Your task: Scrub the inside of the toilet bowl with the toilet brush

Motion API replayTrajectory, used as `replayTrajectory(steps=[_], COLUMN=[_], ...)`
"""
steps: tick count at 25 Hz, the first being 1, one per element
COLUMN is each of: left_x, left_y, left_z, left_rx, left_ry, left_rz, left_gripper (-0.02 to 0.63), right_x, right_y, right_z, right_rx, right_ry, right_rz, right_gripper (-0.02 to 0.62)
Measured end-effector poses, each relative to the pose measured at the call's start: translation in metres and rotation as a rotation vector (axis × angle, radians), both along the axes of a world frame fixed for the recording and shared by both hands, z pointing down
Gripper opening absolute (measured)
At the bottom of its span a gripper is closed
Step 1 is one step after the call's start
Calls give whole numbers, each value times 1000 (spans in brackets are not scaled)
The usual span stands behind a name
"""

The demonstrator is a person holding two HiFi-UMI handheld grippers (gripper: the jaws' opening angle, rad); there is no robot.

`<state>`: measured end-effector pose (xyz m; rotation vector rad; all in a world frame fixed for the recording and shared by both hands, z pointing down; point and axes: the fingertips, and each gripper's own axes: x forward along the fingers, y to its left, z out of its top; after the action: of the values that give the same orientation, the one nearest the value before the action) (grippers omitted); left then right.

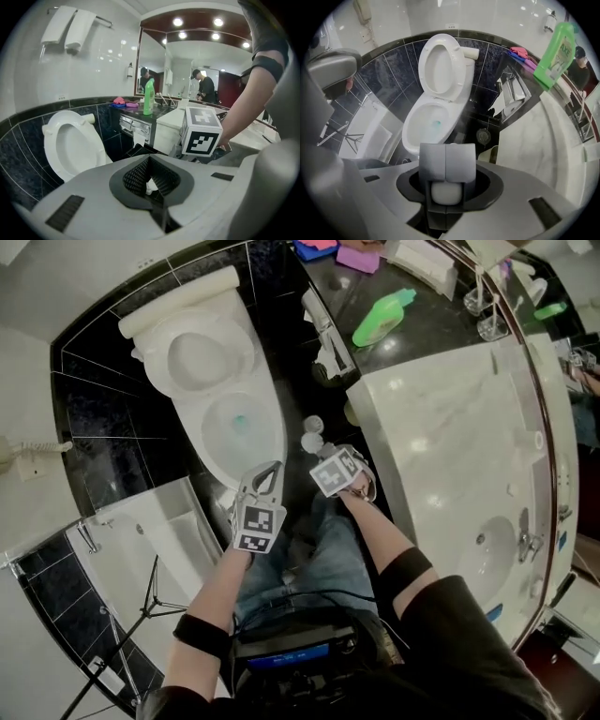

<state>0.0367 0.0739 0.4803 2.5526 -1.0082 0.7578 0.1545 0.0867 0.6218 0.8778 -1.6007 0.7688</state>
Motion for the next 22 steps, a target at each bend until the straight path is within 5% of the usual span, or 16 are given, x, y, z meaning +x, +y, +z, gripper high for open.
replayTrajectory(steps=[22], left_x=[74], left_y=[-66], left_z=[225], left_rx=[-132], left_ry=[2], left_rz=[-47], left_gripper=[-2], right_x=[53], right_y=[-81], right_z=[247], right_rx=[-78], right_ry=[10], right_rz=[108], right_gripper=[176])
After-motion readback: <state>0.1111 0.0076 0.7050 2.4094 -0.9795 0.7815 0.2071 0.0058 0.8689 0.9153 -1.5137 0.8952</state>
